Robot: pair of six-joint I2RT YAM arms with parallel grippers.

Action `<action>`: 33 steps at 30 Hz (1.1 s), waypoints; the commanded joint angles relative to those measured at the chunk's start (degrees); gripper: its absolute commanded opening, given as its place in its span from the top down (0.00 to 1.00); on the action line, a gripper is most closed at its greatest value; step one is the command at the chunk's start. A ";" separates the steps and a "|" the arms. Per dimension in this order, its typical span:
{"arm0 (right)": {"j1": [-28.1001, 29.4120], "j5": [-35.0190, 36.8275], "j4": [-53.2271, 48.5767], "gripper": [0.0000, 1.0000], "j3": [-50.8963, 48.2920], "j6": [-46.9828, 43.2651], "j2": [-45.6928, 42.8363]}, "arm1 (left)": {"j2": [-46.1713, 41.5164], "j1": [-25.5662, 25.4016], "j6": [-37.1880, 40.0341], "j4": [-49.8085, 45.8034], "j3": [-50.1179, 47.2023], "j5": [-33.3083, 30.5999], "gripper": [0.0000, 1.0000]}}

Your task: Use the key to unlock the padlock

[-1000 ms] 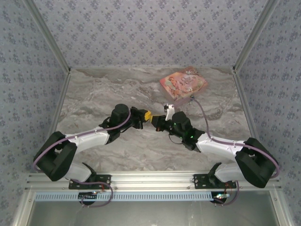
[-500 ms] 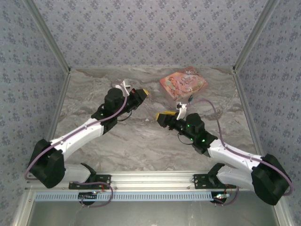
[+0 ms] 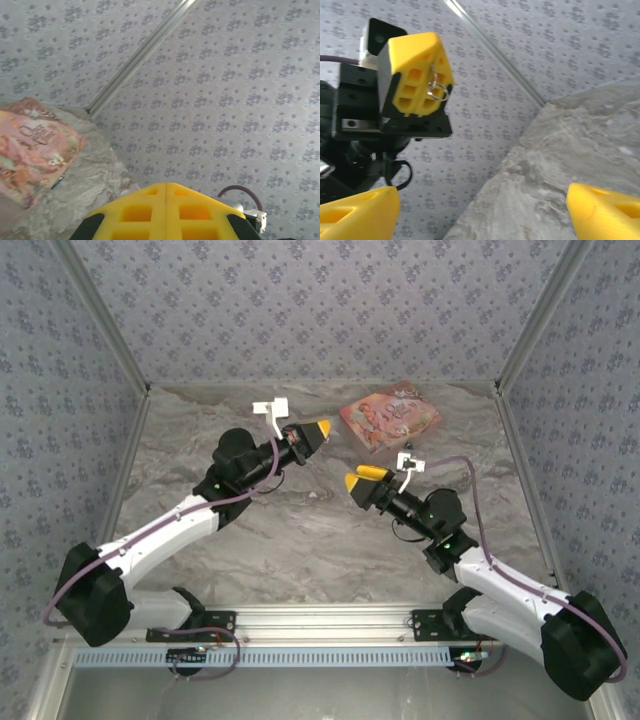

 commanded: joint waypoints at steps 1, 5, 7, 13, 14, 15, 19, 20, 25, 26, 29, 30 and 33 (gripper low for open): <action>0.28 -3.01 5.95 0.12 2.60 2.15 -0.34 | 0.86 -1.08 -1.02 7.03 -0.04 2.59 1.00; 0.52 -3.21 9.51 0.13 4.27 3.93 1.33 | 1.11 -2.17 -2.11 8.35 -0.20 2.69 1.00; 0.76 -3.19 10.15 0.15 5.73 4.27 2.40 | 1.40 -2.58 -2.47 8.99 -0.23 2.99 1.00; 1.12 -3.17 12.03 0.28 9.51 5.76 6.71 | 1.36 -2.97 -3.02 9.61 -0.85 2.96 1.00; 1.16 -3.00 12.42 0.30 9.91 6.05 7.35 | 1.41 -3.06 -3.11 9.68 -0.98 2.85 1.00; 1.16 -2.86 12.91 0.32 10.26 6.45 8.00 | 1.30 -3.06 -3.12 9.82 -1.16 2.82 1.00; 1.25 -2.84 14.44 0.40 11.23 7.71 10.45 | 1.51 -3.08 -3.25 9.96 -1.25 2.91 1.00; 1.22 -2.83 14.75 0.42 11.40 7.95 10.87 | 1.55 -3.15 -3.30 9.96 -1.33 2.91 1.00; 1.25 -2.76 15.02 0.52 12.33 8.32 12.22 | 1.91 -3.24 -3.60 10.40 -1.60 2.86 1.00; 1.23 -2.76 15.02 0.54 12.40 8.32 12.34 | 2.02 -3.27 -3.60 10.34 -1.60 2.82 1.00; 1.25 -2.73 14.56 0.59 12.70 8.41 12.75 | 2.18 -3.28 -3.62 10.31 -1.68 2.71 1.00; 1.21 -2.88 14.29 0.61 12.93 8.41 12.90 | 2.30 -3.31 -3.67 10.39 -1.73 2.69 1.00; 1.30 -3.49 13.08 0.67 13.57 8.44 13.45 | 2.40 -3.22 -3.64 10.39 -1.80 2.34 1.00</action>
